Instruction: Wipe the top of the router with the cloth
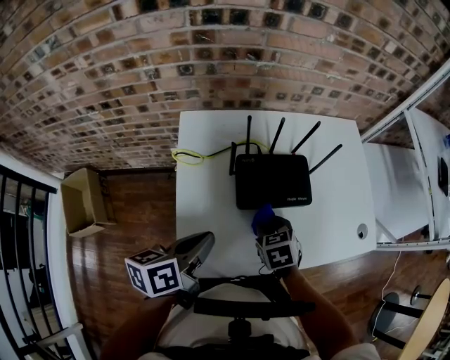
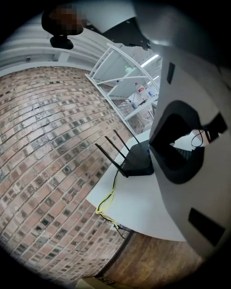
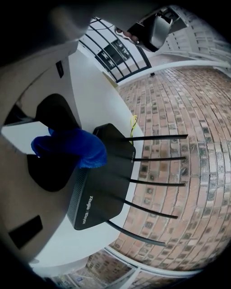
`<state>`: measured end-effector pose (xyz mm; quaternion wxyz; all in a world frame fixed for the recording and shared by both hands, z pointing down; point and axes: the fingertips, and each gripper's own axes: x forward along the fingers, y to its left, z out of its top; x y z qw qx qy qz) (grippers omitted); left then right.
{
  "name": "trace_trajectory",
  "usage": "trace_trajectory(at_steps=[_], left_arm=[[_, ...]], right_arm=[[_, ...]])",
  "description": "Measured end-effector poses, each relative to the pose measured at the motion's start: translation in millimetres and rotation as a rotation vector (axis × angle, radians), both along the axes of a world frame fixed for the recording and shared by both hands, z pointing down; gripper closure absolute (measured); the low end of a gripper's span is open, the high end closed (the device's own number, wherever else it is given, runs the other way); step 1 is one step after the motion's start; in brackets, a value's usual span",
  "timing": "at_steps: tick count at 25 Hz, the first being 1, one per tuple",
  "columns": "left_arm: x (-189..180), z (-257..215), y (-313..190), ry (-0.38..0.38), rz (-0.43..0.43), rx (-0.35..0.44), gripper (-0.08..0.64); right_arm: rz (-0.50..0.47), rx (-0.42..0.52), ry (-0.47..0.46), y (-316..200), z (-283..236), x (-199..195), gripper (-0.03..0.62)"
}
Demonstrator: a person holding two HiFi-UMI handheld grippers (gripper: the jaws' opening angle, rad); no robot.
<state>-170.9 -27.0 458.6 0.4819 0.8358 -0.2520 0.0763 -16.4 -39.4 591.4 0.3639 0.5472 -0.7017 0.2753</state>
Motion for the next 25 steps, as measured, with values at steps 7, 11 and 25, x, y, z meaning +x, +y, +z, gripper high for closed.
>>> trace_trajectory(at_steps=[7, 11, 25], left_arm=[[-2.9, 0.8, 0.0, 0.011, 0.001, -0.023, 0.534], [-5.1, -0.5, -1.4, 0.011, -0.005, -0.013, 0.535], [-22.7, 4.5, -1.4, 0.001, -0.031, -0.028, 0.534]], right_arm=[[-0.063, -0.015, -0.013, -6.3, -0.8, -39.2, 0.459], [-0.101, -0.013, -0.009, -8.6, 3.3, -54.1, 0.459], [-0.037, 0.005, -0.115, -28.0, -12.4, -90.6, 0.459]])
